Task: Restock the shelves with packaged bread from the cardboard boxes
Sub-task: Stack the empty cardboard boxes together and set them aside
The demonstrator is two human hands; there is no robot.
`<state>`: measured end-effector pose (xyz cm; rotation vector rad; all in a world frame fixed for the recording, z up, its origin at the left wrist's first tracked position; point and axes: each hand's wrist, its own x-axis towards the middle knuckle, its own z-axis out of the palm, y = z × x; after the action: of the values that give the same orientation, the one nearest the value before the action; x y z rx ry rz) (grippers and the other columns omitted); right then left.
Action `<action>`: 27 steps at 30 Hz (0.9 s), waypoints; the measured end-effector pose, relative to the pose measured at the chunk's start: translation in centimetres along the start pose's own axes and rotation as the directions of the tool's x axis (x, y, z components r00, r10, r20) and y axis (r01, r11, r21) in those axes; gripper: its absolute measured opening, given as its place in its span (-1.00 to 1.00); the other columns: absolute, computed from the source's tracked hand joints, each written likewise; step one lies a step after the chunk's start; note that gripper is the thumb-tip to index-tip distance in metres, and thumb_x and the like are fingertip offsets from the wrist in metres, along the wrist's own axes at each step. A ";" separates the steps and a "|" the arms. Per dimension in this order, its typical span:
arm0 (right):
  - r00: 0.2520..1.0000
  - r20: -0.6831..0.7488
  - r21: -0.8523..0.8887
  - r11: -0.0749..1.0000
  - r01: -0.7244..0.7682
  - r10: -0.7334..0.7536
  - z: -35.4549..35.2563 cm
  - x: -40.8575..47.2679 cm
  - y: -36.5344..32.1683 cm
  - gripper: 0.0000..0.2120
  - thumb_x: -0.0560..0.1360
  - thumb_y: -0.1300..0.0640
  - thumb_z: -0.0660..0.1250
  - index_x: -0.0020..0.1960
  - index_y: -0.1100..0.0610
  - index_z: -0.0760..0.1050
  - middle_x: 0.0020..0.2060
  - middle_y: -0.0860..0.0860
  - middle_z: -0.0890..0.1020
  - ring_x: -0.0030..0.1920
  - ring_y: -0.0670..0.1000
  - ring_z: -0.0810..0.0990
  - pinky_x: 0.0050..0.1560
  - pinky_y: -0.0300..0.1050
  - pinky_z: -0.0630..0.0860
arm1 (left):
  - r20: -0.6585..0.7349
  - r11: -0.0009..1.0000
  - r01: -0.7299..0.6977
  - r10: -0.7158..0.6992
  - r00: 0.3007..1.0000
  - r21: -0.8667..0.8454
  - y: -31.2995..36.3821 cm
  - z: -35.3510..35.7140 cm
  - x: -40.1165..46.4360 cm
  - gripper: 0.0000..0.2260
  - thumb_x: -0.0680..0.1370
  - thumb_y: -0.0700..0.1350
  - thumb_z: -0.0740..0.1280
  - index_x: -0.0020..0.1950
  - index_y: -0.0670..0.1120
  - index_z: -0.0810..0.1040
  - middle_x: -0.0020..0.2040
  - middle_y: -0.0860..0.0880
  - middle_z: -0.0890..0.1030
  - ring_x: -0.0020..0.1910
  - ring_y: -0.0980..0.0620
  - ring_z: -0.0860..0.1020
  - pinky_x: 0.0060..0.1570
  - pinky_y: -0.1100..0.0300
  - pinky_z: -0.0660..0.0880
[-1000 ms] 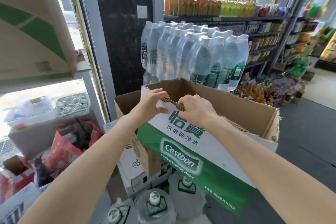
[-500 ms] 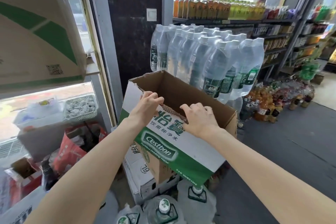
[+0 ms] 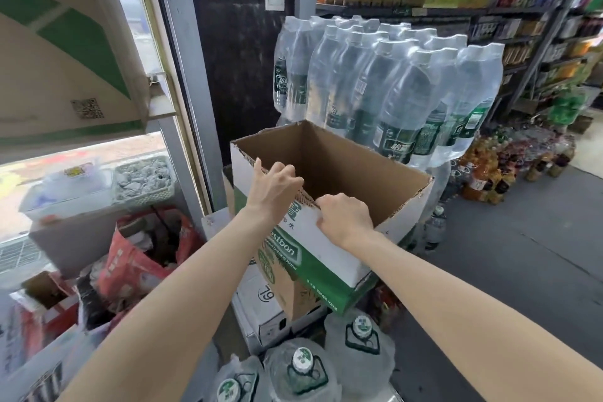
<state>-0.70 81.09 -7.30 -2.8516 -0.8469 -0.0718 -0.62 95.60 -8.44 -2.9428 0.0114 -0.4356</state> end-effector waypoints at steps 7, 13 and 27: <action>0.999 -0.026 0.019 0.999 -0.038 0.039 1.3 2.4 -2.4 -0.85 0.58 0.15 0.20 0.06 0.18 0.49 -0.01 0.11 0.64 -0.02 0.14 0.63 -0.18 -0.13 0.40 | -0.050 0.981 0.180 -0.184 0.982 -0.067 -1.2 1.9 1.7 -0.82 0.49 -0.34 0.32 -0.02 -0.09 0.60 -0.03 -0.03 0.53 0.05 -0.08 0.50 0.28 -0.25 0.25; 0.999 0.031 0.020 1.000 -0.021 0.021 2.9 4.6 -3.6 -0.86 0.58 0.23 0.17 0.05 0.20 0.48 0.02 0.13 0.63 0.01 0.18 0.62 -0.18 -0.09 0.36 | 0.043 0.960 0.257 -0.254 0.966 -0.110 -2.3 3.8 2.5 -0.78 0.47 -0.46 0.23 -0.07 -0.18 0.56 -0.10 -0.08 0.45 -0.15 -0.14 0.55 0.14 -0.03 0.36; 0.998 0.057 0.042 0.999 0.017 -0.019 4.3 6.5 -3.6 -0.84 0.58 0.20 0.19 0.12 0.20 0.46 0.04 0.13 0.63 0.05 0.17 0.61 -0.13 -0.06 0.44 | 0.104 0.908 0.254 -0.233 0.967 -0.334 -2.7 4.9 1.5 -0.86 0.54 -0.34 0.22 0.01 -0.13 0.46 0.01 -0.11 0.44 -0.14 -0.19 0.52 -0.05 -0.01 0.47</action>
<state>2.77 88.31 -10.37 -2.8196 -0.8747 0.0247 2.18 99.00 -12.21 -3.3192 -0.3256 -0.4111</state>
